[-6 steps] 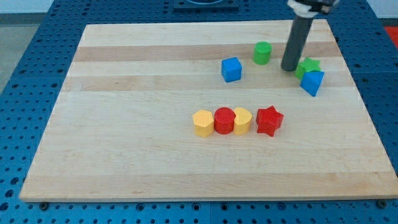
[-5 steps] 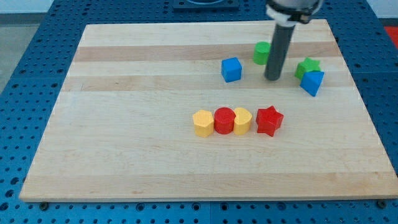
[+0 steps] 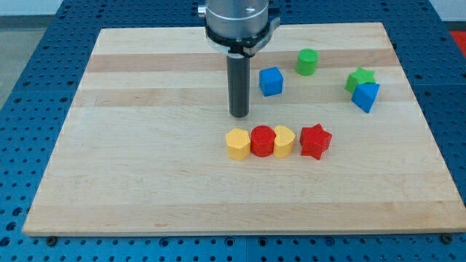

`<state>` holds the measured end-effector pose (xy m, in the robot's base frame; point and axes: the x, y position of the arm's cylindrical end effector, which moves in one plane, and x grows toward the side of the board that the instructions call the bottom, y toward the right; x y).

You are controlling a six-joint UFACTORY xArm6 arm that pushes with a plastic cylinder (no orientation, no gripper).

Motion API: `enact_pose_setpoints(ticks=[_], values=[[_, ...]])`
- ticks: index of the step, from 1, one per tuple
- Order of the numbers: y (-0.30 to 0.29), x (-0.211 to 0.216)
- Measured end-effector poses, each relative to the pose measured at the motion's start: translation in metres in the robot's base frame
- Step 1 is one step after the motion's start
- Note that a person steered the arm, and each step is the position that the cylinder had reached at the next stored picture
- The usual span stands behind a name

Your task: Push blue cube along with green circle towards top right

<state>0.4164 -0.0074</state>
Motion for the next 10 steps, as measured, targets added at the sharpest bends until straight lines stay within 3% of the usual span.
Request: enact_pose_setpoints(ticks=[2, 5, 7, 9, 10], values=[[0.011, -0.027], [0.094, -0.08], [0.139, -0.093], [0.153, -0.093], [0.129, -0.093]])
